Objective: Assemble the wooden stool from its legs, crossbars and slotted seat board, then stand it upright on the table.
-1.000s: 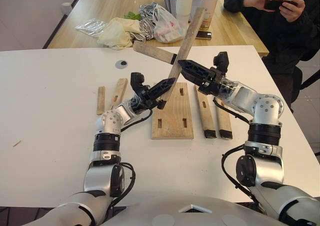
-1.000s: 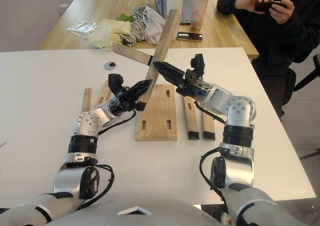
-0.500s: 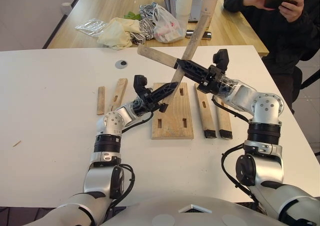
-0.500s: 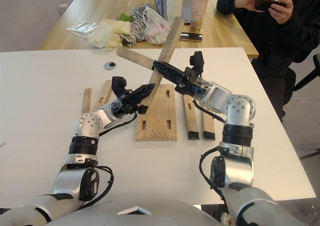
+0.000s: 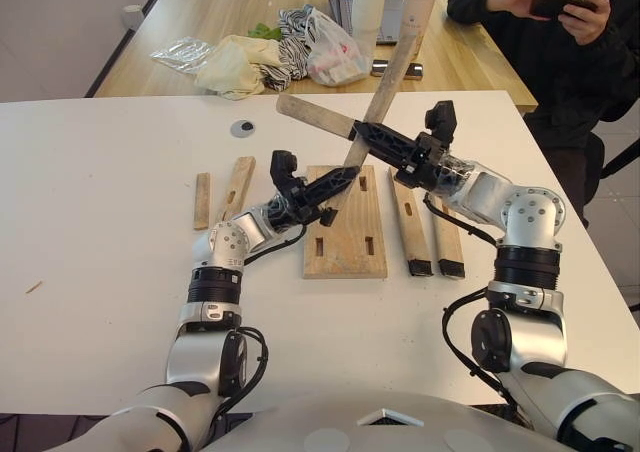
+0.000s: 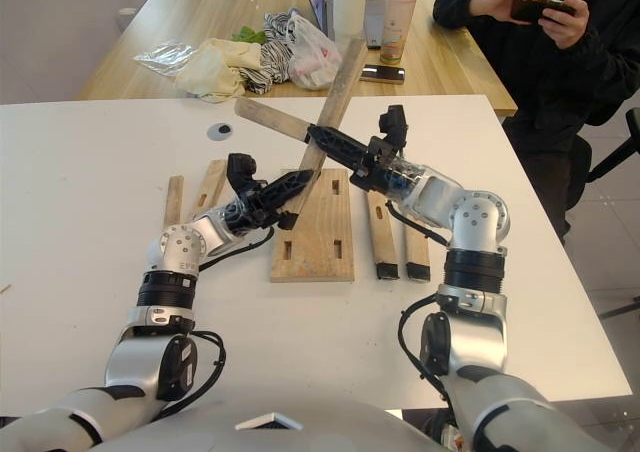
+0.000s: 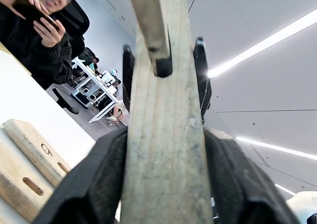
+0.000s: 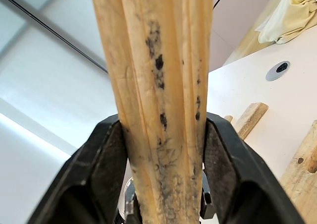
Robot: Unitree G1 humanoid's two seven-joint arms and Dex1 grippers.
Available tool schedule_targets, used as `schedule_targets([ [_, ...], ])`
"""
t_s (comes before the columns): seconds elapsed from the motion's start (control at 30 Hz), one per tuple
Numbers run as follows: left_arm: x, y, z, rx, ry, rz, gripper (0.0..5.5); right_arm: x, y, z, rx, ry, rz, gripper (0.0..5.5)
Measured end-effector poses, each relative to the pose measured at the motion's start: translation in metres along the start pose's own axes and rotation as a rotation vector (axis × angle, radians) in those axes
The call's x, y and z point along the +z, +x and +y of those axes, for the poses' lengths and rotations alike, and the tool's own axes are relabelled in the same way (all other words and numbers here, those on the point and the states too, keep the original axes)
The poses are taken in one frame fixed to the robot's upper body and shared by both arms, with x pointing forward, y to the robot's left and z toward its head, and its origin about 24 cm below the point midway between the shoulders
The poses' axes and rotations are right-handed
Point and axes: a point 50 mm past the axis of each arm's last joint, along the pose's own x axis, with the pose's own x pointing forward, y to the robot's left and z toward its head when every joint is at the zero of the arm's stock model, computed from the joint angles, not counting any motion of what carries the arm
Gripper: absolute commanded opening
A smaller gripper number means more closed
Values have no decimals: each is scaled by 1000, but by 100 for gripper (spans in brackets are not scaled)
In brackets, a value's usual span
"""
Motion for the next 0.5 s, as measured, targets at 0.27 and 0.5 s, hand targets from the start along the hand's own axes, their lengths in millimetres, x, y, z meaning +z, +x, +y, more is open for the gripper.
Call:
schedule_targets([
  [0.27,9,-11,5,21,-56,-70,414,2,-11,-13,-52,42,-70,206],
  [0.5,25,-35,21,328,151,-216,483,8,-19,-18,-68,-14,-153,206],
])
